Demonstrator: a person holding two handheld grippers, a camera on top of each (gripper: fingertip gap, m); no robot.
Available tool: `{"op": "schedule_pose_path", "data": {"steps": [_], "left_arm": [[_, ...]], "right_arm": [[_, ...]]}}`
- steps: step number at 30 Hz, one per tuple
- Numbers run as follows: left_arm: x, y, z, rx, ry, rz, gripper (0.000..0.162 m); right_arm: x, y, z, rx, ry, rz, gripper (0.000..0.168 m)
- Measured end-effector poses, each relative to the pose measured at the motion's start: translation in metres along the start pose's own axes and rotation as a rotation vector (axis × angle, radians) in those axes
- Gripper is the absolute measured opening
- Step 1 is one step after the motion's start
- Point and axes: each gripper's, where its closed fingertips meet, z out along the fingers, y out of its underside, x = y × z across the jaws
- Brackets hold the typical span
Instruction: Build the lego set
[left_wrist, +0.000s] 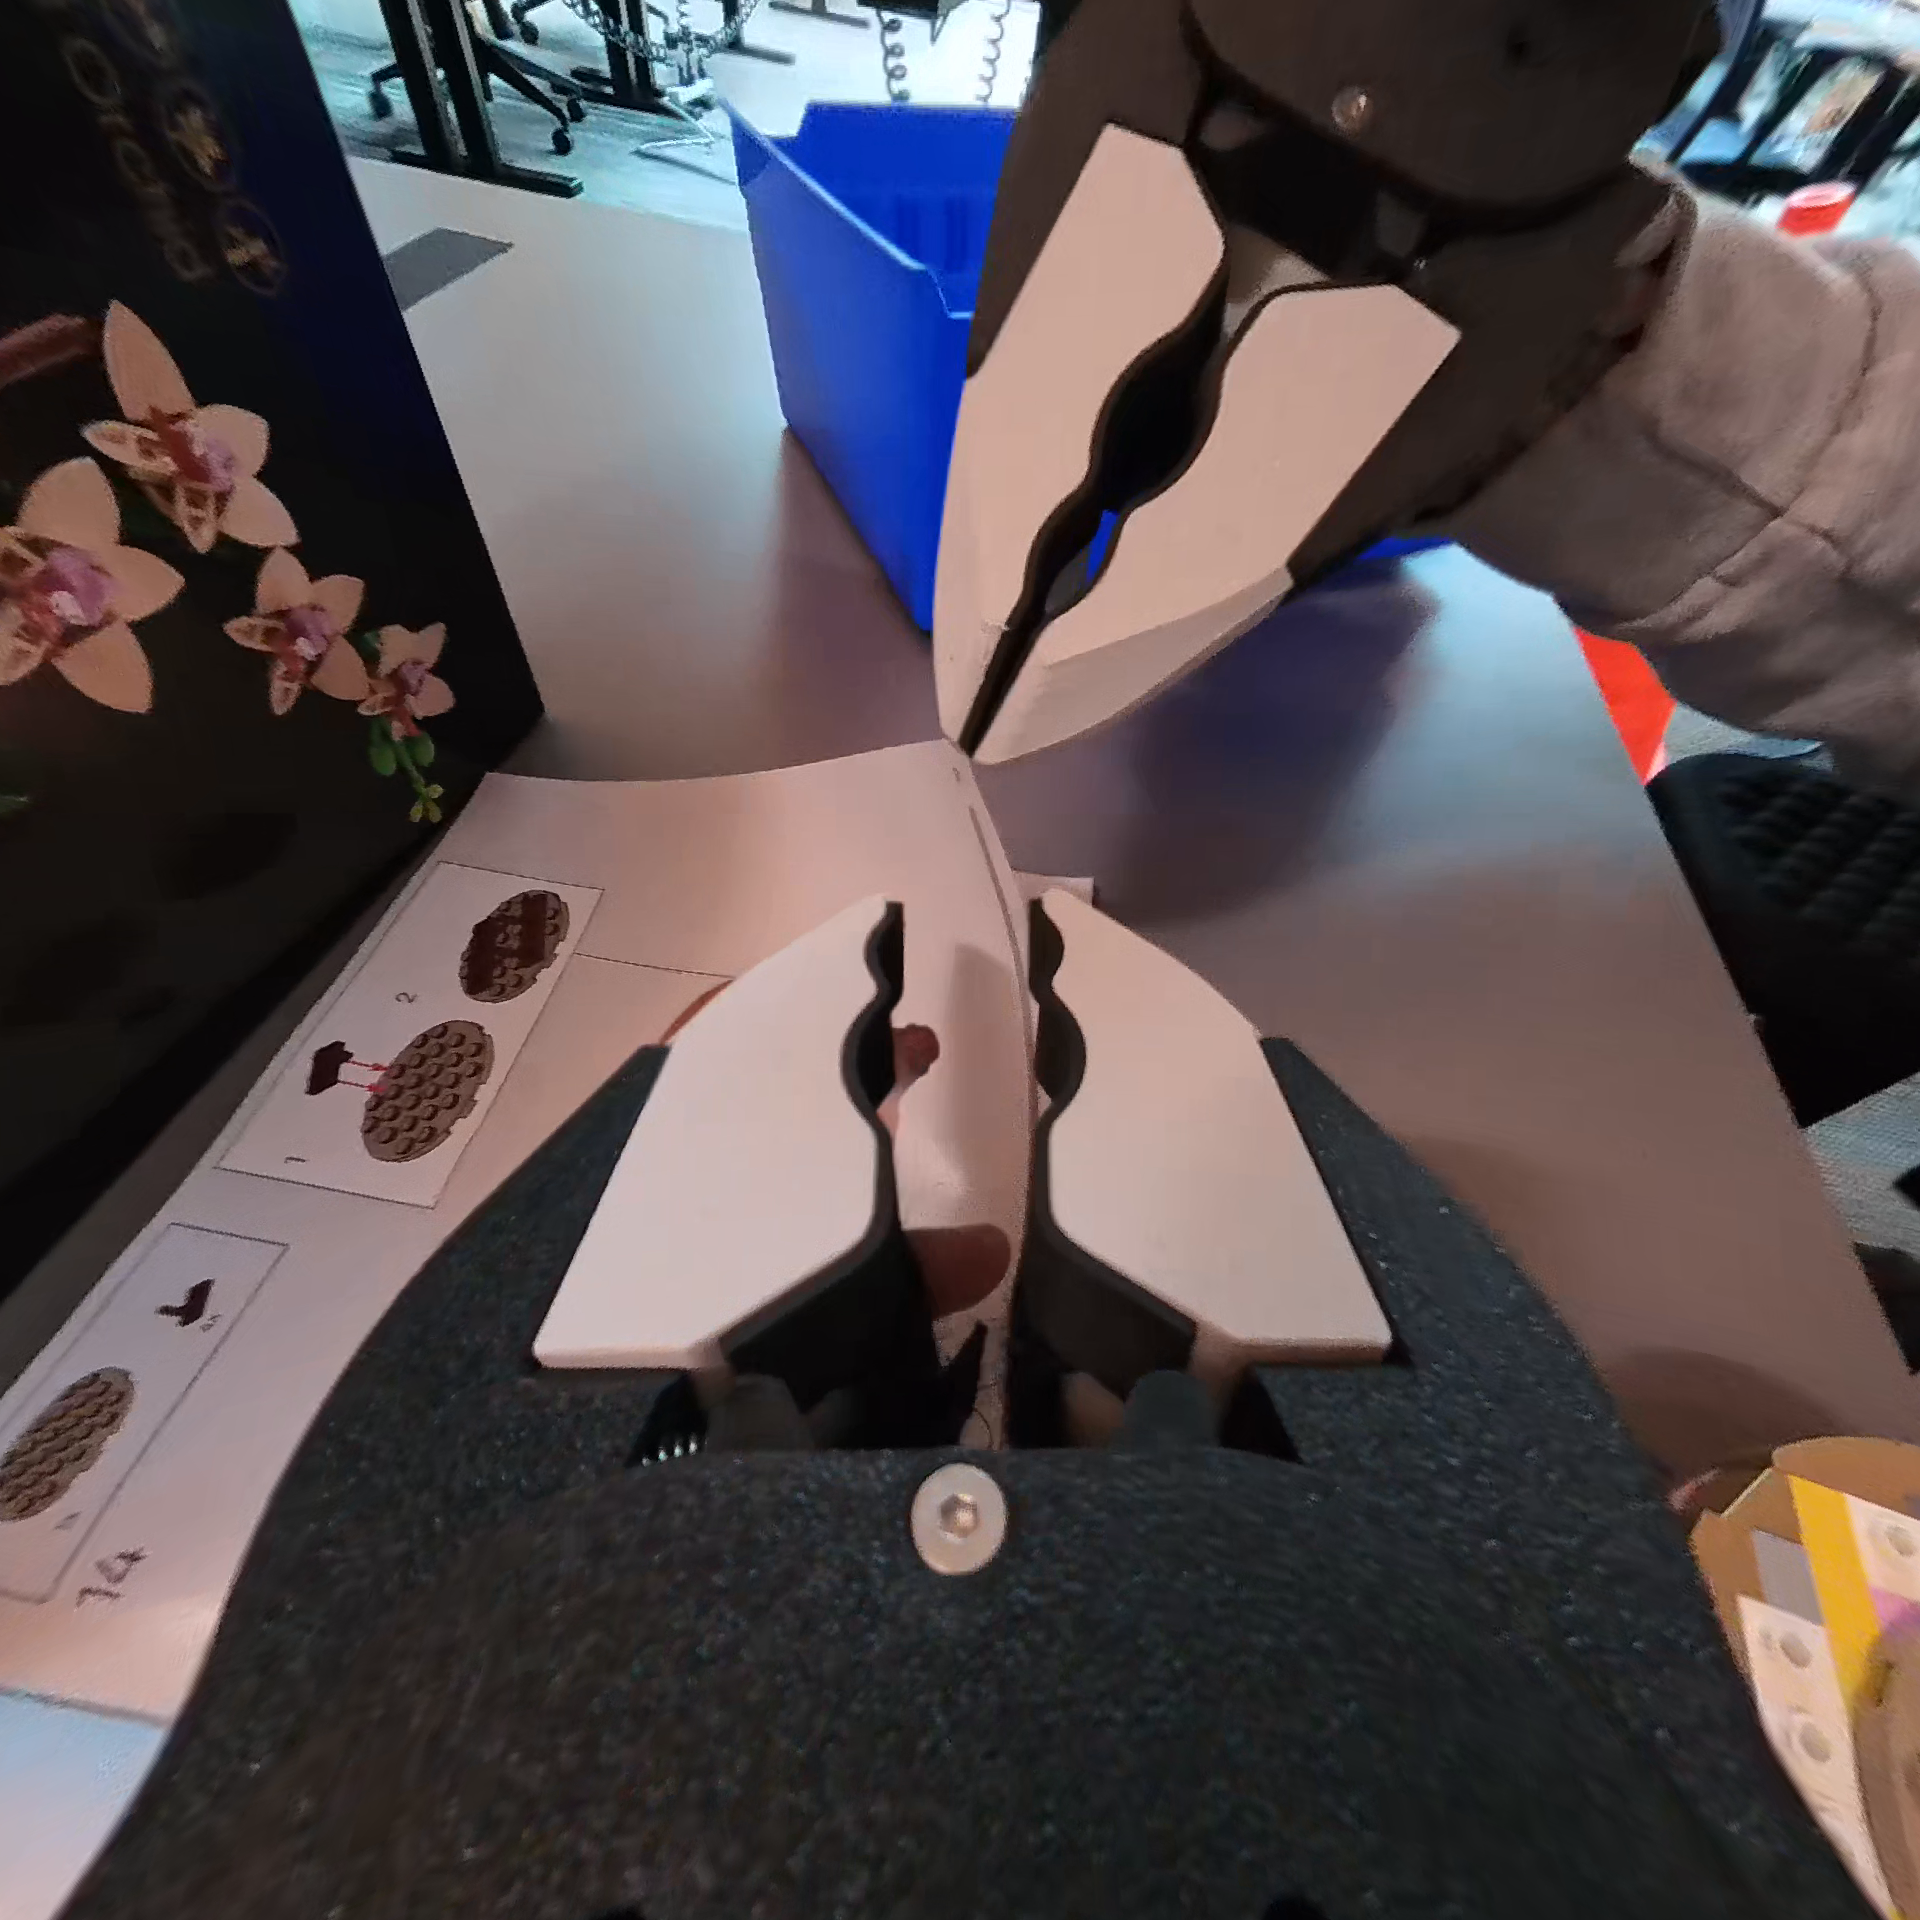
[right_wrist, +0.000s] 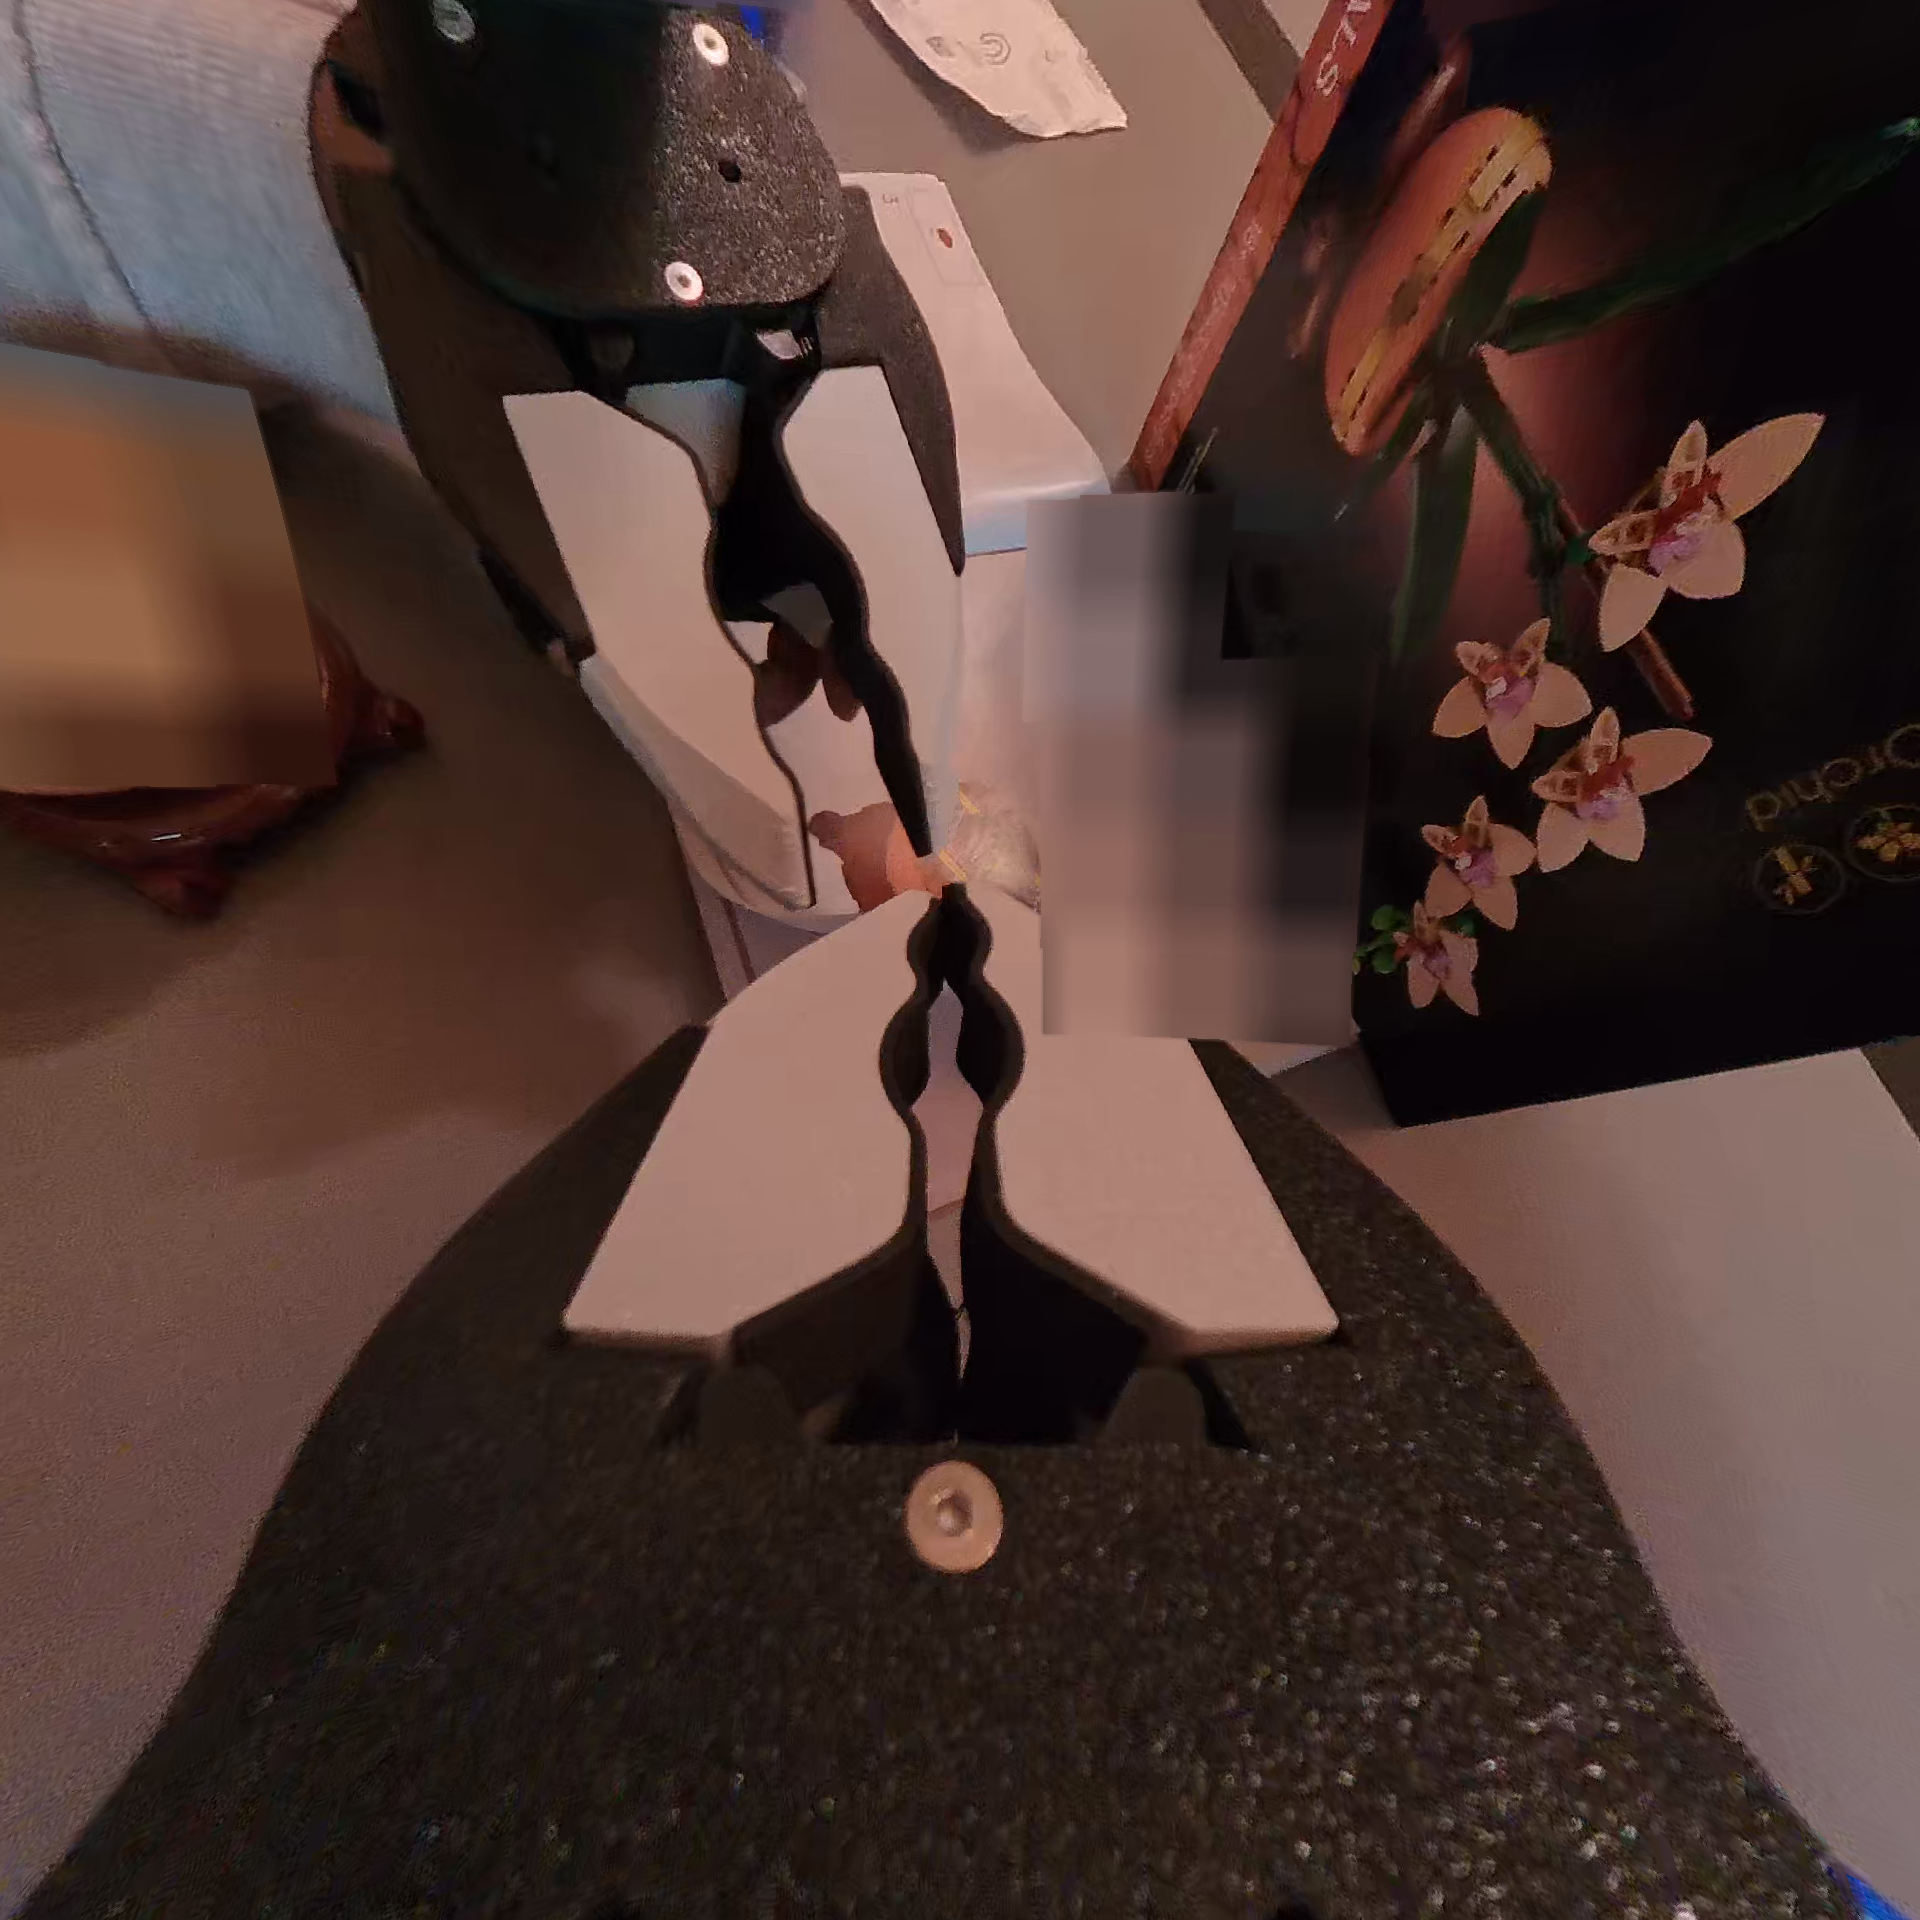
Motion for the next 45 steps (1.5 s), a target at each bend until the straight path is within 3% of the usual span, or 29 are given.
{"op": "schedule_pose_path", "data": {"steps": [6, 13, 24, 26, 29, 32, 35, 38, 41, 45], "left_arm": [[0.007, 0.005, 0.004, -0.094, -0.02, 0.026, 0.034], [0.005, 0.004, 0.005, -0.09, -0.059, 0.062, 0.003], [0.006, 0.003, -0.001, -0.108, -0.087, 0.098, 0.0], [0.004, 0.0, -0.005, -0.102, -0.103, 0.094, 0.0], [-0.001, -0.009, -0.028, -0.055, -0.161, 0.058, 0.0], [-0.012, -0.021, -0.075, 0.083, -0.266, -0.04, 0.0], [-0.024, -0.019, -0.129, 0.198, -0.386, -0.144, 0.0], [-0.028, -0.005, -0.167, 0.215, -0.501, -0.172, 0.0], [-0.026, 0.002, -0.188, 0.233, -0.558, -0.191, 0.0], [-0.025, 0.011, -0.201, 0.244, -0.603, -0.213, 0.0]], "right_arm": [[-0.004, -0.013, 0.005, 0.032, 0.005, -0.023, 0.0], [-0.01, -0.03, 0.007, 0.067, -0.004, -0.055, 0.0], [-0.011, -0.044, 0.005, 0.145, 0.074, -0.065, 0.0], [-0.008, -0.049, -0.001, 0.196, 0.116, -0.035, 0.015], [-0.003, -0.055, -0.013, 0.307, 0.191, 0.073, 0.031], [0.001, -0.048, -0.017, 0.387, 0.261, 0.208, 0.03], [-0.007, -0.02, 0.007, 0.267, 0.25, 0.288, 0.03], [-0.02, 0.009, 0.038, 0.052, 0.217, 0.281, 0.035], [-0.03, 0.028, 0.058, -0.096, 0.195, 0.25, 0.036], [-0.037, 0.032, 0.07, -0.136, 0.184, 0.234, 0.034]]}}
